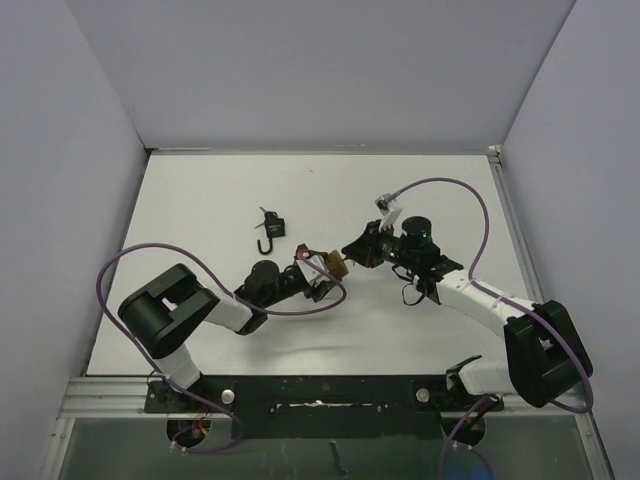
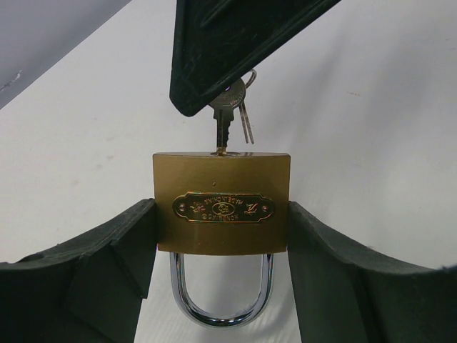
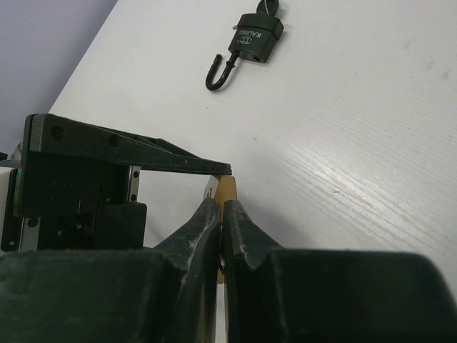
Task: Unlock with the key
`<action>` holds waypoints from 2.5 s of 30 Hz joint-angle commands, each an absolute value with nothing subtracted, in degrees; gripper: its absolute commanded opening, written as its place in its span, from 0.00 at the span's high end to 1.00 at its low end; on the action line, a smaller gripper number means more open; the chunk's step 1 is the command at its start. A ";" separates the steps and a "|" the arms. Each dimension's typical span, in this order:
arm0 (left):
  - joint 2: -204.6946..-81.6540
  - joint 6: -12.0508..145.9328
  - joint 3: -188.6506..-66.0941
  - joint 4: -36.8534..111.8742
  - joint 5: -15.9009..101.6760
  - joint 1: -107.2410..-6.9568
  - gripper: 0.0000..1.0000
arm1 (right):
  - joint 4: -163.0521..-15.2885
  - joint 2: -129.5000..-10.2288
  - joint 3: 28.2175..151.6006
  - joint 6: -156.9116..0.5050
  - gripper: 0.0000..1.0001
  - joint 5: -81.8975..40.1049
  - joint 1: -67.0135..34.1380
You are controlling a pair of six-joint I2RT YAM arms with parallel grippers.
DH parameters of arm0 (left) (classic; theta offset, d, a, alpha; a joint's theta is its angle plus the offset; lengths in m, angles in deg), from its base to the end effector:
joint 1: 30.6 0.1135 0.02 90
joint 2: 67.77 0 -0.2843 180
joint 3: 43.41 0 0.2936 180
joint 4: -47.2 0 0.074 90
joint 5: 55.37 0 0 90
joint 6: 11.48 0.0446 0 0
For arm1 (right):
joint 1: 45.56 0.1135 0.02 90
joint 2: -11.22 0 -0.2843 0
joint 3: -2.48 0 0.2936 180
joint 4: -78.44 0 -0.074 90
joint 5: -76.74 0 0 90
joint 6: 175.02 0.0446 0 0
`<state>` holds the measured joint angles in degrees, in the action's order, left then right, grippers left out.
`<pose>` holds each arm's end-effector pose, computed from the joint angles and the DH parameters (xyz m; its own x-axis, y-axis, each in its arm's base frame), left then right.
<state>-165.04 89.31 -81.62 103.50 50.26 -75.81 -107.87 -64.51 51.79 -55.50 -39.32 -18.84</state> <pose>0.2196 -0.2382 0.1381 0.1301 0.1248 -0.9836 0.8640 0.4725 0.1742 0.2770 0.1614 0.2192 -0.6478 0.1694 -0.7427 -0.5208 0.6130 0.5941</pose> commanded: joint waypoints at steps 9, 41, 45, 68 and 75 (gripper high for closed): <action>-158.56 87.41 -87.56 122.42 50.60 -76.83 1.00 | -109.09 -65.78 50.31 -52.95 1.00 -43.68 -17.26; -159.44 85.73 -91.58 122.33 48.23 -77.27 1.00 | -115.83 -66.86 46.53 -48.82 1.00 -45.78 -20.61; -159.19 85.68 -91.68 122.33 47.43 -77.27 1.00 | -116.33 -67.35 46.33 -48.47 1.00 -45.69 -20.62; -166.30 87.72 -94.58 122.24 28.66 -85.23 1.00 | -121.87 -77.89 48.99 -41.61 1.00 -46.70 -20.61; -165.46 90.28 -96.21 117.49 17.06 -88.69 1.00 | -118.85 -80.19 51.15 -41.07 1.00 -45.76 -20.63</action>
